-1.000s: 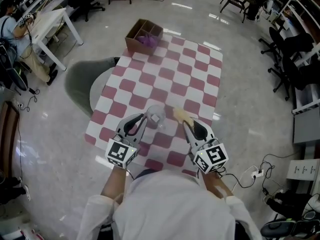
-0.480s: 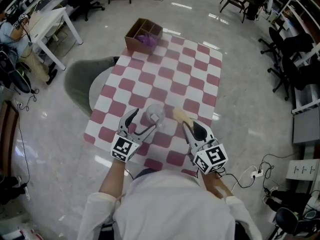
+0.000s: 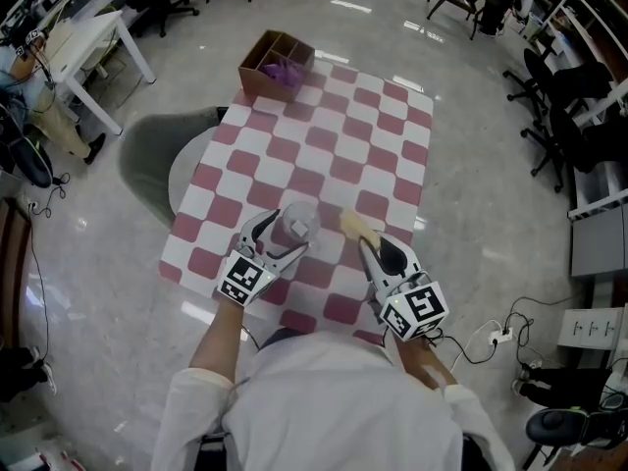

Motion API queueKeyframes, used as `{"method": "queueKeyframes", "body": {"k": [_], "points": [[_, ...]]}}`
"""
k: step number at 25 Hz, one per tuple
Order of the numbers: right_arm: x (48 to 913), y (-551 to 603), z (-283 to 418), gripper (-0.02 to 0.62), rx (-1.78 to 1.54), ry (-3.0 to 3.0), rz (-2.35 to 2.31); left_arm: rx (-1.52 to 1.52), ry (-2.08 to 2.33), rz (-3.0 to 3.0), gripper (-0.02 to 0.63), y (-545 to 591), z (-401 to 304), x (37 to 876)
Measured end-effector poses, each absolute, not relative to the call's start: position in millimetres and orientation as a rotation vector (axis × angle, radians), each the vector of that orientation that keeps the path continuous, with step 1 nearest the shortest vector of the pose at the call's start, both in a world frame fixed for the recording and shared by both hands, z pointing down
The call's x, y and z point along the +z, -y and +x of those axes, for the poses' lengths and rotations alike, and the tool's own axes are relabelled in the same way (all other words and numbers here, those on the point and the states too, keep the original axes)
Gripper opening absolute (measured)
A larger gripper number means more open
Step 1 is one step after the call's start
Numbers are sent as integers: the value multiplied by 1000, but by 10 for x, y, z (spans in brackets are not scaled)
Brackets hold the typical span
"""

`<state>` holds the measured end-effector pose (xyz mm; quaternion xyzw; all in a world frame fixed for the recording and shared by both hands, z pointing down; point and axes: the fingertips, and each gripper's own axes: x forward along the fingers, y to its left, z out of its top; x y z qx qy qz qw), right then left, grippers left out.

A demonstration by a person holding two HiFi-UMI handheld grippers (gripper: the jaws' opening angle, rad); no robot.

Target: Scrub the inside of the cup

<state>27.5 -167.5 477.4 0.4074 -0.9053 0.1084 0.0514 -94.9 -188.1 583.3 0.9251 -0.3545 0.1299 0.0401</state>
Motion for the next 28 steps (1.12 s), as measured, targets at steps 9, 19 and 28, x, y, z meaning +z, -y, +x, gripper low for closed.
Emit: {"method": "queueKeyframes", "body": {"k": [9, 19, 28], "points": [[4857, 1684, 311, 87, 352, 2722, 1260, 397, 1018, 2816, 360, 1993, -764, 6014], [4882, 1697, 319, 87, 355, 2708, 1273, 454, 940, 2831, 360, 2032, -701, 6071], [4876, 1674, 334, 87, 351, 2692, 1268, 443, 856, 2782, 360, 2051, -681, 6102]]}}
